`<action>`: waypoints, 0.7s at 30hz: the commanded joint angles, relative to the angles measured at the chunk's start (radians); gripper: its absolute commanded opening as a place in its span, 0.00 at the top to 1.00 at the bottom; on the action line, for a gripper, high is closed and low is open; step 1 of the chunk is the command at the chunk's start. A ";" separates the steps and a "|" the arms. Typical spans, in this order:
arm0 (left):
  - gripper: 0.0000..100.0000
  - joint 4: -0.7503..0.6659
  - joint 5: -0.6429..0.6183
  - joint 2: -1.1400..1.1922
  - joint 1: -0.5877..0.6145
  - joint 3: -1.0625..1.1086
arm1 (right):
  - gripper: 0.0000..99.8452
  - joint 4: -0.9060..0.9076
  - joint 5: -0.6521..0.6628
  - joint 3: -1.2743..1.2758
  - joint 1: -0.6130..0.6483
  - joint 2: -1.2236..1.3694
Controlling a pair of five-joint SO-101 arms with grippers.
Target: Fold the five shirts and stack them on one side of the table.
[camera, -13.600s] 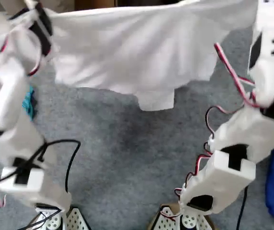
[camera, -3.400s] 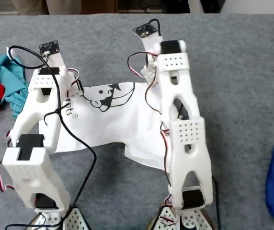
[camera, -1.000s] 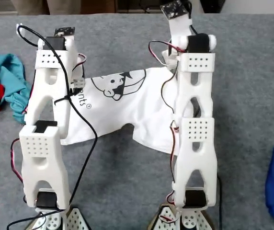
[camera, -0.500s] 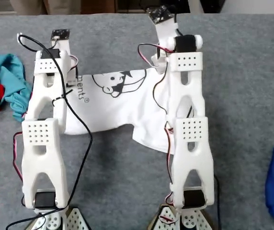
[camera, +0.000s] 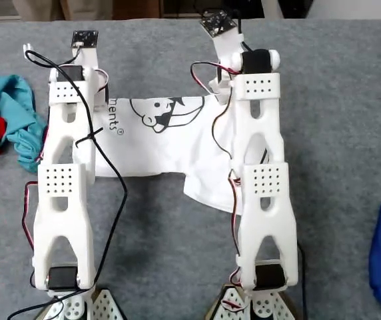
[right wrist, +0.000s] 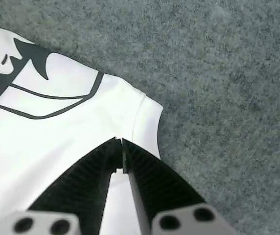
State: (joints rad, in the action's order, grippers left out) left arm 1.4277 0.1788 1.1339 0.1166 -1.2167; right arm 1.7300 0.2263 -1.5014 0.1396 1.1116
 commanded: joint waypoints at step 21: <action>0.98 0.330 -0.075 -0.071 -0.051 -0.242 | 0.99 -0.107 0.107 0.760 0.010 -0.538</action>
State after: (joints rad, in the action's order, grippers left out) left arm 1.7484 0.1281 1.1308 0.1028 -1.5221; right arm 1.7116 0.3245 -0.8999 0.1274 0.6437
